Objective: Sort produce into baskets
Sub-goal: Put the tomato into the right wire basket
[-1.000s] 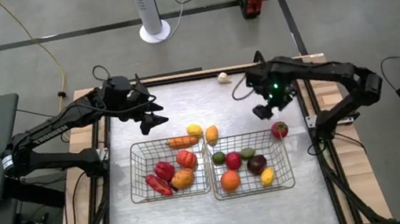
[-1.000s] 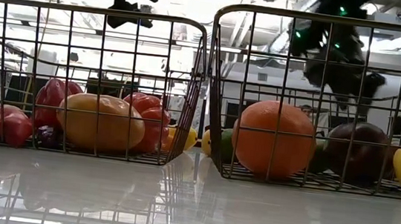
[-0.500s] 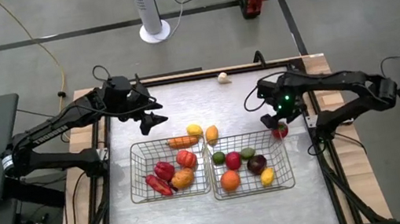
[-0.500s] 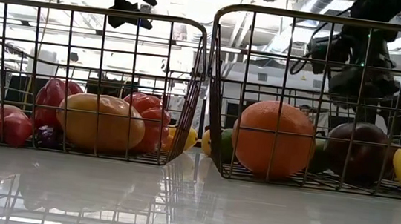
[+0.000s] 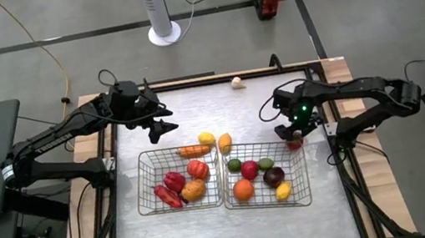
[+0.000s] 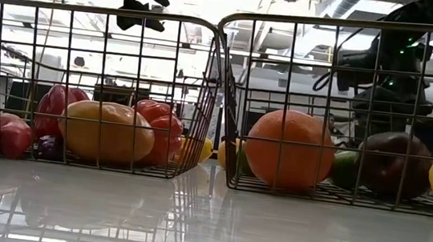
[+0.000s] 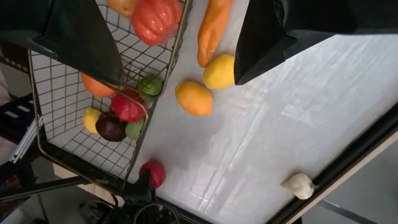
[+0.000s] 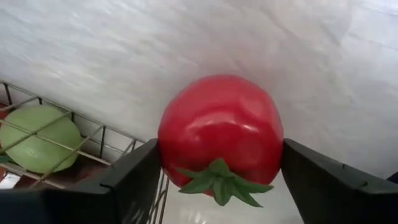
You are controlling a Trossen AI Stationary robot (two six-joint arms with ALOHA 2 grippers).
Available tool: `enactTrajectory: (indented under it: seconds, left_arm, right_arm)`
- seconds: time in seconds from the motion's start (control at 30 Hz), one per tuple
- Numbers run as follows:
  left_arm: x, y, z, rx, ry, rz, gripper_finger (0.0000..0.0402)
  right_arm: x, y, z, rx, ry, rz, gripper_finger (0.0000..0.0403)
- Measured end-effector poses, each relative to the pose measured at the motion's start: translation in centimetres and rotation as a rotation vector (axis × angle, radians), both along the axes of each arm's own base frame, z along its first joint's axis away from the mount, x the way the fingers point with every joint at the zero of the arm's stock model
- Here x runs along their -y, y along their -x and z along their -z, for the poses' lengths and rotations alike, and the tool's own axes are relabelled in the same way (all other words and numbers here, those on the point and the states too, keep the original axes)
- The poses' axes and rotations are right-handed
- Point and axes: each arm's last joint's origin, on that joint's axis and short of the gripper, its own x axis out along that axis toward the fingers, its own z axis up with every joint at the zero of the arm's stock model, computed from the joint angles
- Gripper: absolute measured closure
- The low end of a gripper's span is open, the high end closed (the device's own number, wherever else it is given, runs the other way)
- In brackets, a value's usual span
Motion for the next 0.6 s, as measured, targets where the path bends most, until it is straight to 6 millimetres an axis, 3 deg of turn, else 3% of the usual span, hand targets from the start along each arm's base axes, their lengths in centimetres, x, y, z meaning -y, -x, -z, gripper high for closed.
enactTrajectory:
  seconds: [0.23,0.43,0.6]
  left_arm:
    - [0.0,0.0,-0.1,0.007,-0.010,0.003,0.0109]
    - [0.0,-0.1,-0.1,0.015,-0.013,0.002,0.0109]
    - [0.0,-0.1,-0.1,0.014,-0.012,0.001,0.0109]
  right_arm:
    - [1.0,-1.2,-1.6,0.074,0.085,-0.028,0.0082]
    - [2.2,-2.7,-4.8,0.189,0.155,-0.040,0.0084]
    - [2.8,-4.2,-8.6,0.324,0.207,-0.097,0.0084]
